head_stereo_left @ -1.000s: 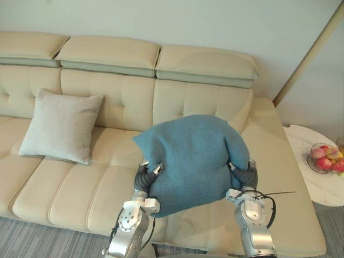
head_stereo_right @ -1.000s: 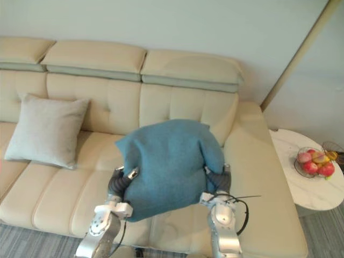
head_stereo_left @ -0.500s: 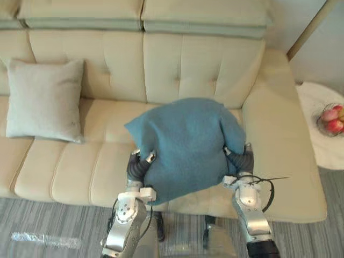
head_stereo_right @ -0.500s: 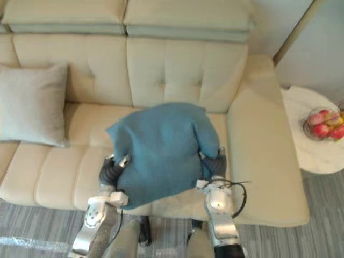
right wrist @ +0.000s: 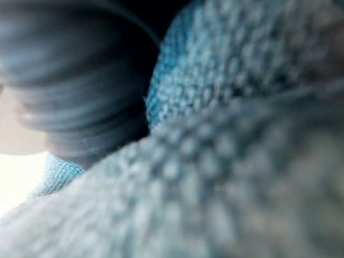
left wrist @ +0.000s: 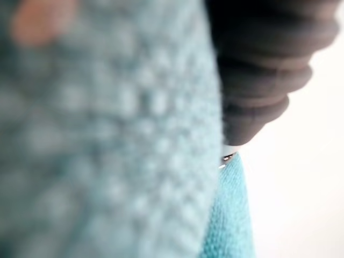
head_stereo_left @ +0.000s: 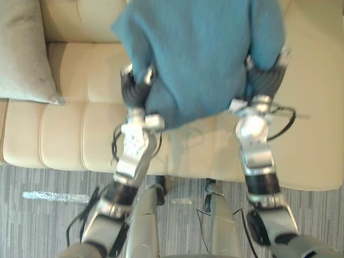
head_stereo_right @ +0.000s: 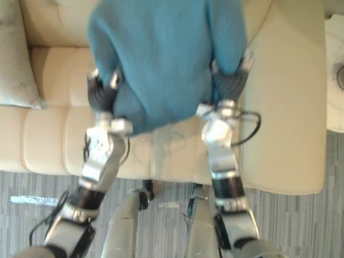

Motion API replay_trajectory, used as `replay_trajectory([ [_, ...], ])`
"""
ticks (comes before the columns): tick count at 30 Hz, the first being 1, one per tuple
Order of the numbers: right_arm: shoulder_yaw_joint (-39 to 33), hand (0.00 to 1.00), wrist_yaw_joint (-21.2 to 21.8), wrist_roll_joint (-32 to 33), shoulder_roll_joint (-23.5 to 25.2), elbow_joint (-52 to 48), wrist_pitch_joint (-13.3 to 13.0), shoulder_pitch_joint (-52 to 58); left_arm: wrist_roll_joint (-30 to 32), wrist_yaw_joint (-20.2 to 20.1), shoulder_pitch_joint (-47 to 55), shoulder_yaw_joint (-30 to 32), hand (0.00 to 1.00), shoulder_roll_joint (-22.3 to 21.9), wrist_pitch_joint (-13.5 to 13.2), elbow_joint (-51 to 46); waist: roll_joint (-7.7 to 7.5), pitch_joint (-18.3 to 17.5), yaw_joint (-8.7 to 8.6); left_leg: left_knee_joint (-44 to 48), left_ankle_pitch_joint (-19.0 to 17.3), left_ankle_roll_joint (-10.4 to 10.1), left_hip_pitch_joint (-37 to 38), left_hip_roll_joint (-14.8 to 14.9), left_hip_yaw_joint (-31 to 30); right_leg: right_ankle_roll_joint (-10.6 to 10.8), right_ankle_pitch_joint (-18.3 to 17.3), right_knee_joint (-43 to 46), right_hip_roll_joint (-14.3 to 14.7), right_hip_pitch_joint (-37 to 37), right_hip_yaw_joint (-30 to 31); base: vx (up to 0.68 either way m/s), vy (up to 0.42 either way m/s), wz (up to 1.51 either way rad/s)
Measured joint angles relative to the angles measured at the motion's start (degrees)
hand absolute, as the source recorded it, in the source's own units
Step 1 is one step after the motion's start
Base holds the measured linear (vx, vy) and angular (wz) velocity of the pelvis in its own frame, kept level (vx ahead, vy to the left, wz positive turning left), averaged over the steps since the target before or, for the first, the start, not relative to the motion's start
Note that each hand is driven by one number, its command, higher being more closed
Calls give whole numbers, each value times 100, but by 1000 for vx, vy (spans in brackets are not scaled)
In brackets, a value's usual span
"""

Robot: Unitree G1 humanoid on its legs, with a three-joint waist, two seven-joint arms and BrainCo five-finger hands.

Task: Pick up cushions and gather them together orderly.

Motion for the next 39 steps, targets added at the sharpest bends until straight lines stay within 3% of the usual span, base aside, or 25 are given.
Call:
replay_trajectory([
  [2,-44,100,-122,0,-86,277,-5,-568,3,78,-632,34,100,172,-38,277,5,71,-14,-119,122,3,-143,-15,3,-19,142,-167,3,-109,-30,-62,-11,3],
  [3,-172,0,-208,2,-82,814,-10,-1252,12,106,-1282,252,100,199,-69,668,5,98,-29,-150,198,-4,-371,-7,-2,-39,223,-228,6,-321,-40,-66,-12,-1],
  [4,-213,0,-268,4,-107,1243,0,-1771,12,130,-1786,392,0,219,-98,987,3,221,-37,-155,241,-8,-469,8,-3,-57,279,-253,23,-416,-38,-47,-11,-3],
  [10,-212,0,-412,314,-151,2614,63,-2838,8,330,-2932,873,0,225,-101,2325,-2,340,-154,-498,478,-52,-848,-30,-23,-109,430,-484,33,-795,-106,-19,-32,6],
  [18,-408,0,-73,1278,11,3414,29,-2937,94,186,-2979,1368,0,-60,155,3238,1,489,-265,-546,507,-67,-1024,2,-32,-116,441,-509,49,-962,-192,2,-24,1],
  [23,-420,0,202,1381,419,3355,29,-2242,291,70,-2444,1593,0,-258,344,3230,-20,607,-286,-556,527,-99,-1092,65,-23,-122,446,-500,112,-1050,-182,4,-30,-4],
  [28,-599,0,280,1382,728,2867,-2,-1513,436,-4,-1899,1684,0,-402,320,2771,-46,637,-323,-553,527,-99,-1078,90,-24,-122,445,-450,130,-1054,-185,0,-5,-1],
  [39,-886,0,508,1370,629,1959,-130,-608,460,-313,-1155,1938,0,-388,227,2377,-102,668,-277,-530,591,-174,-1039,154,-192,-142,355,-207,187,-1033,-268,-4,-9,2],
])
